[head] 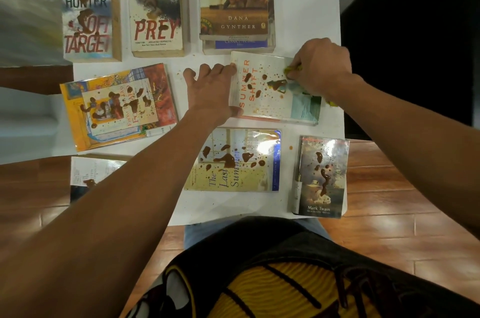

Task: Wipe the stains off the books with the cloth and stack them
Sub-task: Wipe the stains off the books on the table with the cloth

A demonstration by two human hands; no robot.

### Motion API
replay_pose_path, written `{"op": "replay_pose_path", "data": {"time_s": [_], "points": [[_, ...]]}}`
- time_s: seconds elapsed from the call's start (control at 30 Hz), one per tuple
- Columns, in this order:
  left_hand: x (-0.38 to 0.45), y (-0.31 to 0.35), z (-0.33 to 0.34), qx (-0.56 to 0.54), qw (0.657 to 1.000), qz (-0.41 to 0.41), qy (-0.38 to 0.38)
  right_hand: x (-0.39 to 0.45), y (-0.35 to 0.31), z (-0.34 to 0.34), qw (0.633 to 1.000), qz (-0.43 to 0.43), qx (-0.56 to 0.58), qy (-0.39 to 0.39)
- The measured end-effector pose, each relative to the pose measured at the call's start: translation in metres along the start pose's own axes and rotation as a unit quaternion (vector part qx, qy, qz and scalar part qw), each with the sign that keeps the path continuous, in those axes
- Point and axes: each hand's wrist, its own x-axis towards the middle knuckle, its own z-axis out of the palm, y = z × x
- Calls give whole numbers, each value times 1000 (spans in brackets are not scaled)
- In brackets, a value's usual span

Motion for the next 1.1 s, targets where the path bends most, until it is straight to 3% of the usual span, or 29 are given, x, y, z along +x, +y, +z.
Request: {"op": "replay_pose_path", "data": {"time_s": [0.17,0.33,0.47,0.63,0.8,0.97,1.1], "points": [[0,0,0,1,1000,0,-2,-21,-4,8,992,-109,-46,-52],[-1,0,1,-9,1000,3,1,-3,-2,-1,999,-31,-16,1],[-1,0,0,-8,1000,3,0,-21,-10,11,993,-106,-21,-51],[-1,3,-4,-1,1000,3,-6,-1,-7,0,999,-36,-4,-5],[-2,4,-3,-3,1000,6,-5,-12,-12,9,994,-96,-12,-48],[-2,4,-4,-8,1000,5,-2,3,-11,1,1000,-11,23,-5],[-2,3,-3,-12,1000,4,-4,-10,-18,7,991,-114,17,-68]]}}
